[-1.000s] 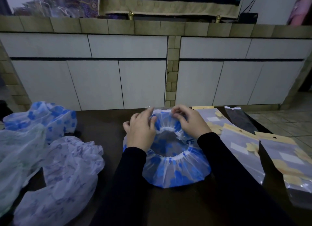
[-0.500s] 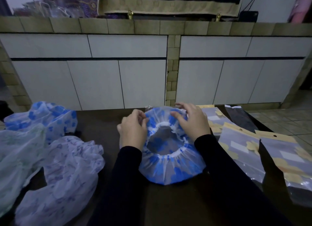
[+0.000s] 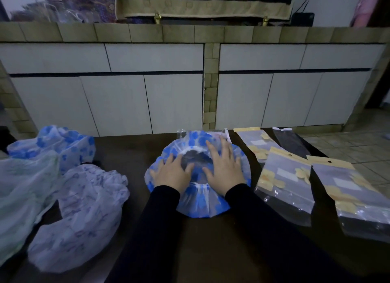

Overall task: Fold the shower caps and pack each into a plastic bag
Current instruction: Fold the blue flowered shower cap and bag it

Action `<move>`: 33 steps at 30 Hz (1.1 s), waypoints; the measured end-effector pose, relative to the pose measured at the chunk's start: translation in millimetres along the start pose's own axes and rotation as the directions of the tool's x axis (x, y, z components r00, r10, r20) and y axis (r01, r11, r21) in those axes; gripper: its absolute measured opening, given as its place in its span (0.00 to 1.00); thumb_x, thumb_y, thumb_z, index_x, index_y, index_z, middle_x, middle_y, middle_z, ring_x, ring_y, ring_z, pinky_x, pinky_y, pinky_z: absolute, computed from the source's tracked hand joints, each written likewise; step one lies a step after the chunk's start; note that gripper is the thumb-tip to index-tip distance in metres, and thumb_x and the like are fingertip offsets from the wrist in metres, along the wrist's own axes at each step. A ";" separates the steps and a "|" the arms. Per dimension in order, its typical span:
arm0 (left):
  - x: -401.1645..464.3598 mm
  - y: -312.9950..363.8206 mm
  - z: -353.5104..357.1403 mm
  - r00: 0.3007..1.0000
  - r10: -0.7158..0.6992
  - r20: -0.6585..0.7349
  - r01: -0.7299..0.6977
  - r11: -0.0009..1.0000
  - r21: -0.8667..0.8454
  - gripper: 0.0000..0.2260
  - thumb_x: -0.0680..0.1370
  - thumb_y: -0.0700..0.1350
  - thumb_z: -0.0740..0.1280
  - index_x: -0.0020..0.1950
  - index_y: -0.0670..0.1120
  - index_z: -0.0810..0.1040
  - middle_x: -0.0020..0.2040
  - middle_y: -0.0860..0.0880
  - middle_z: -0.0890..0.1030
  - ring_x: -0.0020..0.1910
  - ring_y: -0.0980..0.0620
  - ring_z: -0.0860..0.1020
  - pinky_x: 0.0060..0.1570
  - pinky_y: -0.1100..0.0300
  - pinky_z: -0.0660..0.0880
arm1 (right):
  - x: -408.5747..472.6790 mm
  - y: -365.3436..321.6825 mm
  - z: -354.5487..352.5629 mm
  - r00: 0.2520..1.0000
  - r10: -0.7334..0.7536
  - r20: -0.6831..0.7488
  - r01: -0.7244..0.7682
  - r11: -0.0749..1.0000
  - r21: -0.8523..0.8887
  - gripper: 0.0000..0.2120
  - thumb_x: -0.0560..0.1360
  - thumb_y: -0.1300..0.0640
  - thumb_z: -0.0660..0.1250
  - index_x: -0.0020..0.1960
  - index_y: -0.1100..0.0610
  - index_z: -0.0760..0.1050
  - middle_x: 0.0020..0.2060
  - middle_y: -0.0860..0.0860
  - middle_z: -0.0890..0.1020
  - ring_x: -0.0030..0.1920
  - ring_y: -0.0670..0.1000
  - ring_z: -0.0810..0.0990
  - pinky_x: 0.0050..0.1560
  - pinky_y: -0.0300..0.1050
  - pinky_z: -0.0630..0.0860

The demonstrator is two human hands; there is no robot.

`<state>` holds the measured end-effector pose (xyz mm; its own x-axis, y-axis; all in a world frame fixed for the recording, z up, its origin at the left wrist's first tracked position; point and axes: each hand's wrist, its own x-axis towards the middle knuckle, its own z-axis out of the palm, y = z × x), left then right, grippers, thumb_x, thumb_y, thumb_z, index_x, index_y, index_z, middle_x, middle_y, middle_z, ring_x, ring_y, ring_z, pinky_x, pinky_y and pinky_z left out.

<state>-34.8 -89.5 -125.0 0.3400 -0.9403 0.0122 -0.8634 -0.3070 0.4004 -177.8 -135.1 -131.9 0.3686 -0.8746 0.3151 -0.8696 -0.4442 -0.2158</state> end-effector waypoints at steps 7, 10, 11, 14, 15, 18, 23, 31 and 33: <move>-20.9 6.7 -21.3 0.987 -0.126 0.099 0.104 0.975 0.196 0.28 0.79 0.65 0.48 0.70 0.51 0.70 0.72 0.46 0.68 0.71 0.42 0.63 0.69 0.40 0.51 | -3.7 10.6 3.7 0.938 0.100 0.332 -0.057 0.989 -0.136 0.36 0.78 0.34 0.49 0.79 0.50 0.46 0.78 0.52 0.47 0.77 0.57 0.41 0.70 0.68 0.41; -27.8 21.9 -45.8 0.997 -0.068 0.024 0.059 0.955 0.290 0.19 0.80 0.57 0.54 0.62 0.49 0.75 0.65 0.46 0.74 0.67 0.42 0.67 0.67 0.42 0.52 | -2.3 13.7 0.8 0.917 0.078 0.391 -0.023 0.989 -0.144 0.36 0.77 0.32 0.50 0.78 0.48 0.49 0.78 0.51 0.48 0.77 0.56 0.44 0.70 0.69 0.42; -28.1 28.2 -53.3 0.999 -0.028 -0.016 0.032 0.954 0.299 0.16 0.79 0.53 0.55 0.61 0.49 0.75 0.63 0.47 0.76 0.65 0.43 0.69 0.66 0.43 0.53 | -2.4 13.8 -1.3 0.916 0.066 0.395 -0.009 0.989 -0.146 0.35 0.76 0.33 0.52 0.78 0.48 0.51 0.78 0.51 0.50 0.77 0.57 0.45 0.70 0.69 0.43; -20.0 47.8 -64.2 0.992 0.109 -0.065 -0.081 0.938 0.336 0.14 0.77 0.43 0.57 0.60 0.49 0.76 0.60 0.47 0.78 0.62 0.45 0.72 0.68 0.42 0.52 | -0.1 11.0 -9.7 0.952 0.005 0.308 0.026 0.995 -0.095 0.27 0.76 0.41 0.58 0.73 0.49 0.63 0.75 0.52 0.59 0.76 0.58 0.51 0.69 0.69 0.46; -14.9 51.9 -61.9 0.987 0.155 -0.044 -0.129 0.924 0.360 0.16 0.77 0.42 0.57 0.63 0.49 0.75 0.61 0.48 0.77 0.63 0.45 0.72 0.69 0.42 0.50 | 1.3 9.1 -12.5 0.970 -0.018 0.243 0.033 0.998 -0.061 0.24 0.76 0.45 0.59 0.70 0.50 0.67 0.73 0.52 0.62 0.75 0.57 0.54 0.69 0.69 0.48; 3.1 48.6 -39.5 0.953 0.303 0.003 -0.286 0.895 0.343 0.20 0.77 0.40 0.61 0.69 0.50 0.69 0.66 0.49 0.75 0.66 0.48 0.71 0.70 0.47 0.54 | 2.8 5.2 -11.7 0.992 -0.064 0.112 0.063 0.998 0.012 0.19 0.76 0.53 0.59 0.67 0.52 0.69 0.70 0.50 0.67 0.73 0.53 0.60 0.70 0.66 0.52; 17.8 10.7 -4.1 0.968 0.250 0.007 -0.249 0.960 0.130 0.32 0.78 0.59 0.61 0.78 0.52 0.53 0.78 0.51 0.59 0.75 0.47 0.60 0.70 0.48 0.60 | 4.3 16.5 9.6 0.929 0.022 0.369 -0.028 1.000 0.010 0.29 0.80 0.47 0.52 0.78 0.48 0.46 0.78 0.50 0.50 0.77 0.53 0.46 0.72 0.63 0.46; 24.0 1.0 6.3 0.988 -0.023 0.150 -0.015 0.969 0.246 0.41 0.71 0.76 0.48 0.78 0.53 0.53 0.79 0.50 0.52 0.77 0.41 0.52 0.72 0.40 0.47 | 9.7 14.9 4.2 0.927 0.124 0.353 -0.105 0.992 -0.073 0.30 0.77 0.40 0.55 0.76 0.47 0.56 0.76 0.51 0.58 0.75 0.54 0.56 0.72 0.62 0.54; 23.9 8.0 2.0 0.988 -0.022 0.152 -0.025 0.953 0.301 0.39 0.72 0.74 0.52 0.76 0.51 0.61 0.77 0.48 0.58 0.75 0.41 0.56 0.71 0.39 0.50 | 10.4 11.8 1.0 0.954 0.105 0.280 -0.082 0.992 -0.091 0.27 0.76 0.40 0.56 0.73 0.49 0.64 0.71 0.53 0.66 0.70 0.54 0.64 0.69 0.60 0.60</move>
<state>-34.3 -114.7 -123.4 0.2982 -0.9448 -0.1355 -0.9438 -0.3131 0.1058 -184.0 -149.7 -132.0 0.3526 -0.9356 0.0192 -0.9232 -0.3512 -0.1559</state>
